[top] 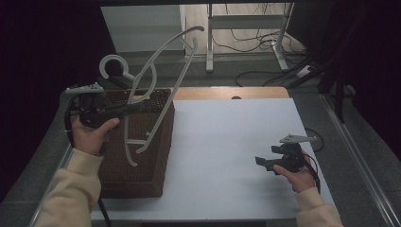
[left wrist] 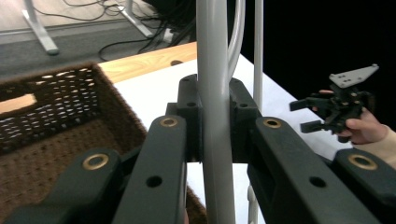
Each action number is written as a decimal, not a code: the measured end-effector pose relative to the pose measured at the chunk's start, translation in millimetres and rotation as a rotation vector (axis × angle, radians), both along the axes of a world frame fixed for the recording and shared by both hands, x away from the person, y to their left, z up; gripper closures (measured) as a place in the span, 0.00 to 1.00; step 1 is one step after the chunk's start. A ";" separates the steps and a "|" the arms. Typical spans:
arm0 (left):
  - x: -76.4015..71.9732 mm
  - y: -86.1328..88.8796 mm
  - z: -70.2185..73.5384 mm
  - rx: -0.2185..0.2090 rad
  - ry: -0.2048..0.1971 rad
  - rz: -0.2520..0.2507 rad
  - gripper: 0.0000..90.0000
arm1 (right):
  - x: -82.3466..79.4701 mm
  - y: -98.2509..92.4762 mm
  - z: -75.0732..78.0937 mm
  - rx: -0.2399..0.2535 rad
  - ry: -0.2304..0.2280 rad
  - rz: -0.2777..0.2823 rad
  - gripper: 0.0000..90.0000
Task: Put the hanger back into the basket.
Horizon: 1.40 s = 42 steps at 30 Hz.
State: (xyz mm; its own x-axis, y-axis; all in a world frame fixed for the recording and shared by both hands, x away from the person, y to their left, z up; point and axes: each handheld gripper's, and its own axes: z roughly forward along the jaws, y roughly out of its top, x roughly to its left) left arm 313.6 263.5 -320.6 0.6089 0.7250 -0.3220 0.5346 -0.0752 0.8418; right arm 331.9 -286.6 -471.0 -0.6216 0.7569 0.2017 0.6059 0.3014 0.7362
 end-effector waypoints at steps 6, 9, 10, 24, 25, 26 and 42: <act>8.4 13.9 -5.1 0.036 0.005 0.009 0.88 | -0.4 0.5 -0.5 -0.003 -0.001 0.004 0.11; 10.4 20.5 -8.6 0.055 0.007 0.008 0.88 | -0.4 0.5 -0.6 -0.004 0.000 0.004 0.11; 10.5 22.2 -9.5 0.062 0.007 0.011 0.88 | -0.3 0.4 -0.8 -0.004 0.001 0.004 0.11; 8.1 52.8 -32.5 0.109 0.043 0.073 0.88 | -0.1 0.3 -1.2 -0.004 0.006 0.004 0.11; 7.4 55.8 -33.9 0.113 0.043 0.077 0.88 | -0.1 0.4 -1.4 -0.003 0.006 0.005 0.10; 6.7 58.1 -34.9 0.120 0.047 0.082 0.88 | -0.2 0.5 -1.5 -0.003 0.007 0.005 0.11; 0.2 81.9 -62.5 0.198 0.078 0.147 0.88 | 0.3 0.7 -2.4 -0.005 0.012 0.001 0.11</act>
